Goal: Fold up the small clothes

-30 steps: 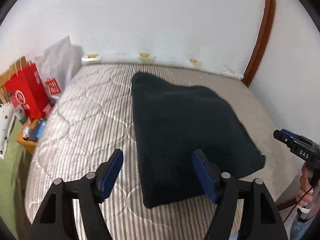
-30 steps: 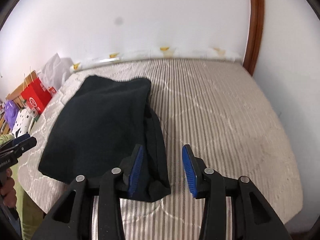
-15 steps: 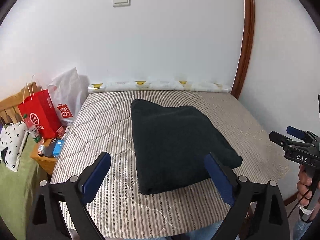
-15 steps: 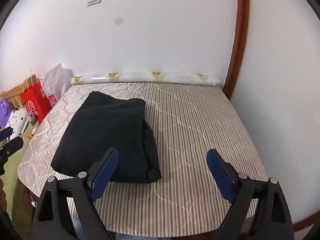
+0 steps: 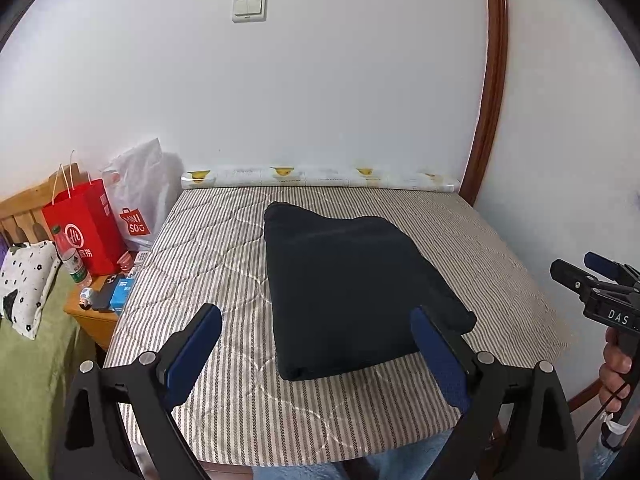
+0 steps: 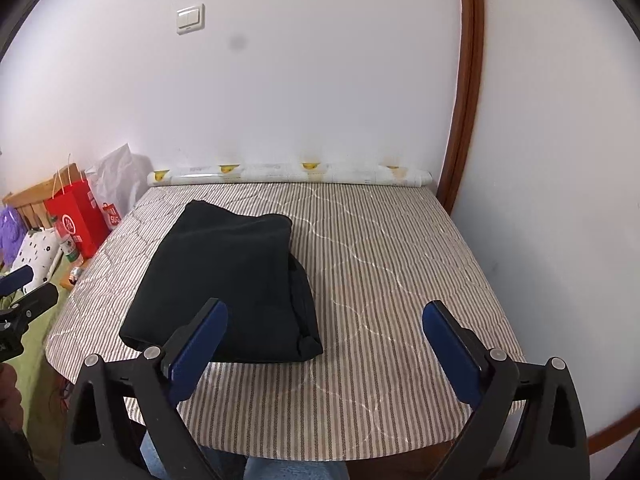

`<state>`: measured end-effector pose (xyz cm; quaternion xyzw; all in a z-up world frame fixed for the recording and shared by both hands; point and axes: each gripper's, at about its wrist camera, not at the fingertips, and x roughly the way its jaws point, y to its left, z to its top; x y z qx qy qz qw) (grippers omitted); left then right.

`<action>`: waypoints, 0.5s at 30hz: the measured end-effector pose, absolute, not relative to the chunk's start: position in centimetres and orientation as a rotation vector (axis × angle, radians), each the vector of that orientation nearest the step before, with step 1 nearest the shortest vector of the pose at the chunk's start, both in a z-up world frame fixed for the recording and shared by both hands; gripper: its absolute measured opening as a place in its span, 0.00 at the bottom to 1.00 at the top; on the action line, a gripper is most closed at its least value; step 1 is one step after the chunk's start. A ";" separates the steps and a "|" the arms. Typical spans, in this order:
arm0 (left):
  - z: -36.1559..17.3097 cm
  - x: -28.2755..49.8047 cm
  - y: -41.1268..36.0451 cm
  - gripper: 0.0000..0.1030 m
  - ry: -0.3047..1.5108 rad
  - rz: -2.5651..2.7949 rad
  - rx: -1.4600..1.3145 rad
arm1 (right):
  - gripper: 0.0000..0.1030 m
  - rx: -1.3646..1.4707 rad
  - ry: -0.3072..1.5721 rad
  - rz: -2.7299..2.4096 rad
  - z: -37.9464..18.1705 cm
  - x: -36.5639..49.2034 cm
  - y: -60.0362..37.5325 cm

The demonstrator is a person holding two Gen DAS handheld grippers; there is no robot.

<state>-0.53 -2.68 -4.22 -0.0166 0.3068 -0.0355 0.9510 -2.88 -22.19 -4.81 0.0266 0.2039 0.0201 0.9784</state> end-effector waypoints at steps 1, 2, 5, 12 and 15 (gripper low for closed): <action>-4.2 -0.6 -2.7 0.93 0.621 -0.072 -0.035 | 0.95 0.055 0.408 0.039 -4.8 -3.0 -22.2; -4.2 -0.6 -2.8 0.93 0.620 -0.070 -0.034 | 0.95 0.055 0.405 0.038 -4.8 -3.1 -22.2; -4.1 -0.8 -2.9 0.93 0.620 -0.065 -0.028 | 0.95 0.057 0.402 0.034 -4.9 -3.2 -22.6; -4.1 -0.9 -3.0 0.93 0.617 -0.063 -0.030 | 0.95 0.074 0.395 0.031 -4.9 -3.7 -23.2; -4.1 -1.0 -3.2 0.93 0.620 -0.065 -0.029 | 0.95 0.074 0.395 0.028 -5.0 -3.8 -23.4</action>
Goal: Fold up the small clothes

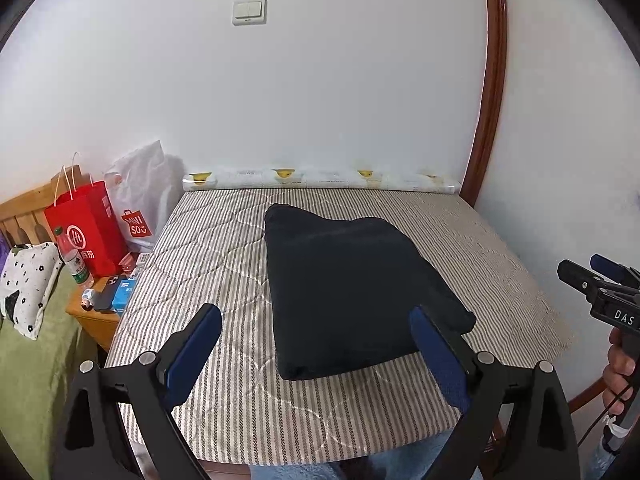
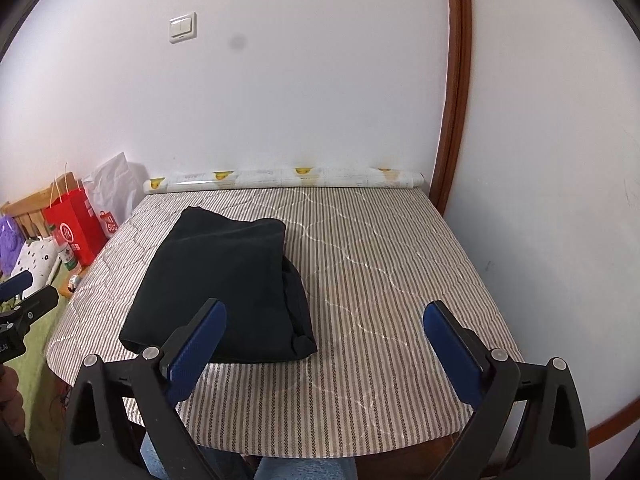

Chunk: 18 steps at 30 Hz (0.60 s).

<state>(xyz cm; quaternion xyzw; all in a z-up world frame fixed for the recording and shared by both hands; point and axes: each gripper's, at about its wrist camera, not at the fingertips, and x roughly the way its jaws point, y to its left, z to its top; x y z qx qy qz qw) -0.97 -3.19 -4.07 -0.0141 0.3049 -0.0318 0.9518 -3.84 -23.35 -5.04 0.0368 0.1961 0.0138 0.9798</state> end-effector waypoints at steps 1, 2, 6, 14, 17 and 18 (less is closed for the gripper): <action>-4.1 -1.0 -3.2 0.93 0.620 -0.065 -0.029 | 0.95 0.074 0.395 0.028 -5.0 -3.9 -23.4; -4.1 -1.0 -3.2 0.93 0.621 -0.066 -0.029 | 0.95 0.075 0.395 0.029 -5.0 -3.9 -23.4; -4.1 -0.9 -3.3 0.93 0.626 -0.065 -0.028 | 0.95 0.078 0.394 0.026 -5.1 -3.9 -23.6; -4.1 -0.8 -3.1 0.93 0.626 -0.066 -0.028 | 0.95 0.085 0.397 0.023 -5.1 -4.1 -23.4; -4.1 -0.8 -3.1 0.93 0.625 -0.064 -0.028 | 0.95 0.089 0.398 0.023 -5.1 -4.0 -23.4; -4.2 -0.8 -3.1 0.93 0.624 -0.063 -0.029 | 0.95 0.090 0.398 0.023 -5.1 -4.0 -23.4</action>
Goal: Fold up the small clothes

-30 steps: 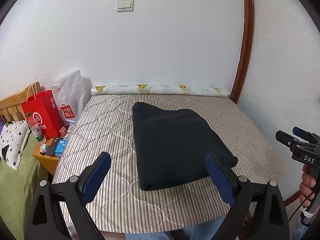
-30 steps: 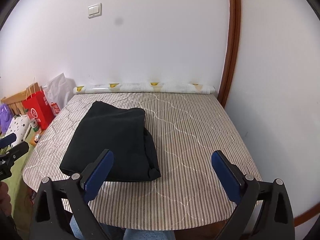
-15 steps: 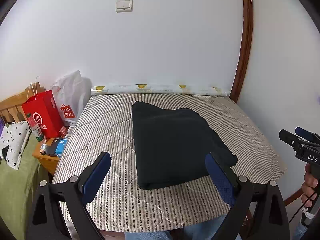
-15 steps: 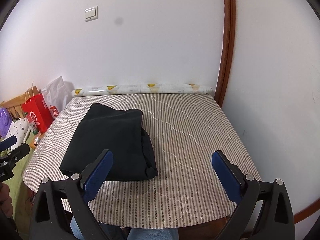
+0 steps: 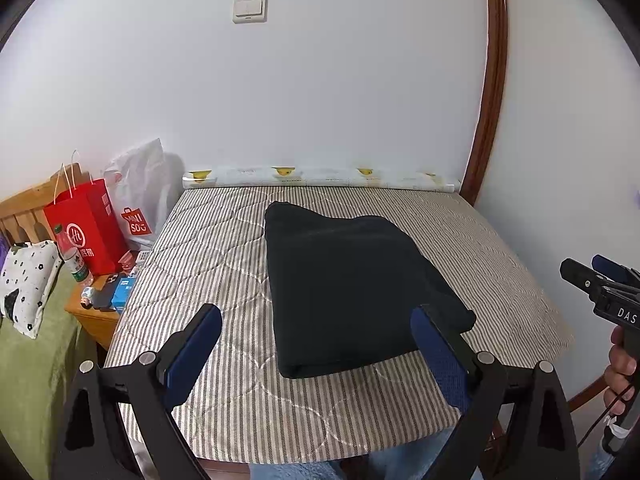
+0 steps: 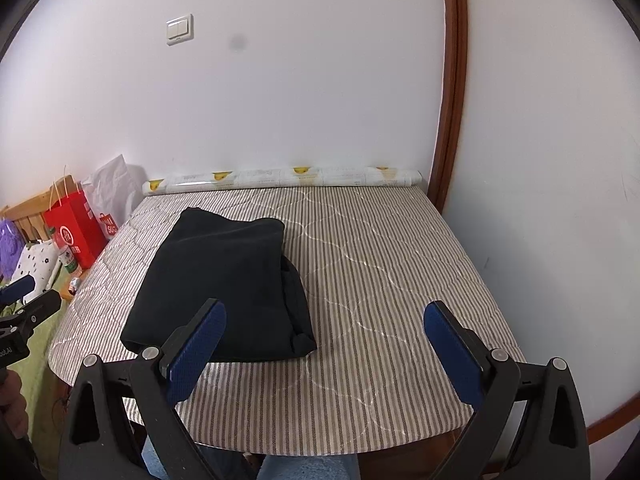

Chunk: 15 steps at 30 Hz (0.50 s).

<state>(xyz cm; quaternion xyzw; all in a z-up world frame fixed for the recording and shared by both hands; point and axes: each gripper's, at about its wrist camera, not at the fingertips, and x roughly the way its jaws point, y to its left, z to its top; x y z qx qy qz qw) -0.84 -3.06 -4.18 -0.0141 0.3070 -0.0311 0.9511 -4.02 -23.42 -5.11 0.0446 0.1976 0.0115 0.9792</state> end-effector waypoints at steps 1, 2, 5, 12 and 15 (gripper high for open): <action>-4.2 -0.9 -3.0 0.93 0.623 -0.062 -0.030 | 0.95 0.090 0.398 0.023 -5.1 -4.0 -23.4; -4.2 -1.0 -3.0 0.93 0.622 -0.061 -0.032 | 0.95 0.090 0.397 0.023 -5.1 -4.0 -23.4; -4.2 -1.1 -2.9 0.93 0.621 -0.058 -0.035 | 0.95 0.089 0.397 0.025 -5.1 -4.0 -23.4; -4.2 -1.3 -2.7 0.93 0.624 -0.052 -0.039 | 0.95 0.092 0.395 0.022 -5.0 -4.0 -23.2; -4.1 -1.2 -2.5 0.93 0.623 -0.050 -0.041 | 0.95 0.094 0.398 0.026 -5.1 -3.9 -23.1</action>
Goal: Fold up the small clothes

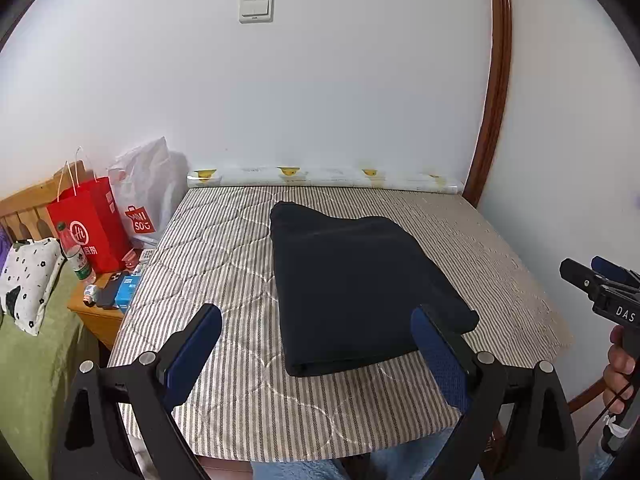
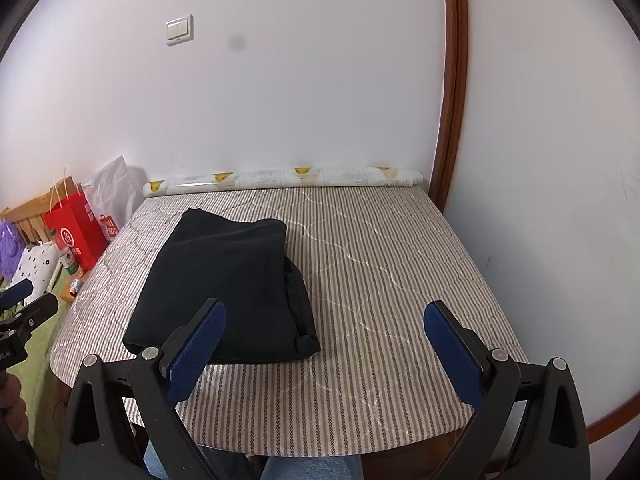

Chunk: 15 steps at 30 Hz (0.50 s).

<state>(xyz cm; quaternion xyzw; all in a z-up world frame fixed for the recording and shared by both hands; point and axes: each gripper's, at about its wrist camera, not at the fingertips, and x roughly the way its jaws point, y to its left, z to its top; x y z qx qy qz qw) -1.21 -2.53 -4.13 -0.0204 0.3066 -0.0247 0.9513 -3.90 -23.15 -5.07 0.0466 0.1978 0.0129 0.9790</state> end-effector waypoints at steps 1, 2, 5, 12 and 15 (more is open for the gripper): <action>-4.1 -1.2 -2.5 0.93 0.623 -0.048 -0.043 | 0.95 0.094 0.399 0.027 -5.1 -3.9 -23.1; -4.1 -1.2 -2.4 0.93 0.623 -0.046 -0.043 | 0.95 0.094 0.400 0.029 -5.1 -3.8 -23.0; -4.1 -1.3 -2.3 0.93 0.621 -0.046 -0.048 | 0.95 0.093 0.401 0.030 -5.1 -3.8 -22.8; -3.9 -1.4 -2.2 0.93 0.613 -0.047 -0.043 | 0.95 0.092 0.410 0.038 -5.4 -3.5 -22.6; -3.9 -1.3 -2.3 0.93 0.610 -0.048 -0.045 | 0.95 0.092 0.412 0.039 -5.6 -3.5 -22.6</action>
